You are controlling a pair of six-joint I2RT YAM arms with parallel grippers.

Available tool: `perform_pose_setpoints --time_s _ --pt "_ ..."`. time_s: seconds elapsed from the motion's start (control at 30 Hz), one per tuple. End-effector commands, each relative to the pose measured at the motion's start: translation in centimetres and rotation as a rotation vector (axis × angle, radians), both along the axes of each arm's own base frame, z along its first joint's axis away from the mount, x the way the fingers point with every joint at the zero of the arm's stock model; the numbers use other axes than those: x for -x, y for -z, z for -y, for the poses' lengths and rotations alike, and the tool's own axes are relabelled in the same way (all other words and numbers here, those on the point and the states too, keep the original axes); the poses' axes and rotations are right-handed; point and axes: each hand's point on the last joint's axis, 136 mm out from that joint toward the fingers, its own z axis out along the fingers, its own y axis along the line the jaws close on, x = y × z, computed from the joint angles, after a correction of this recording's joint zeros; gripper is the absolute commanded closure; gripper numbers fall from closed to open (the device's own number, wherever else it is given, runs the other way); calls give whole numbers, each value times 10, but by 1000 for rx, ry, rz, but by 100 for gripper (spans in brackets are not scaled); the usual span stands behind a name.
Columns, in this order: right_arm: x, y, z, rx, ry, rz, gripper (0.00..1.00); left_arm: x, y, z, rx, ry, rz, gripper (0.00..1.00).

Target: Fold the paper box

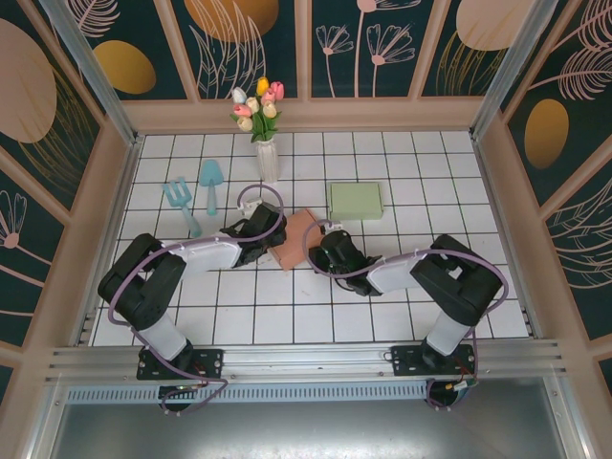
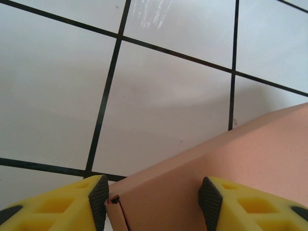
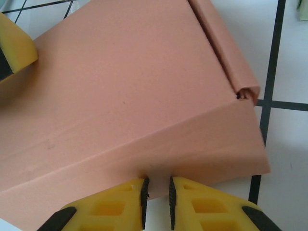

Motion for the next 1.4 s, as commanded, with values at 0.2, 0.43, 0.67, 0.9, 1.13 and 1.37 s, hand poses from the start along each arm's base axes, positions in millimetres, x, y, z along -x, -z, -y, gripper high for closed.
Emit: perform_pose_setpoints --time_s 0.2,0.43,0.67,0.9,1.13,1.37 --pt "-8 -43 -43 -266 -71 58 79 77 57 38 97 183 -268 45" --pt "2 -63 -58 -424 -125 43 81 96 55 68 178 242 -284 45" --pt "3 -50 -33 -359 -41 23 81 85 36 51 104 175 -227 44" --pt "6 -31 12 -191 65 0 81 75 16 35 84 115 -180 42" --pt "8 -40 48 -101 83 -15 81 63 -16 31 79 105 -121 37" --pt "-3 -53 82 -129 106 -59 100 35 -55 26 52 117 -34 31"
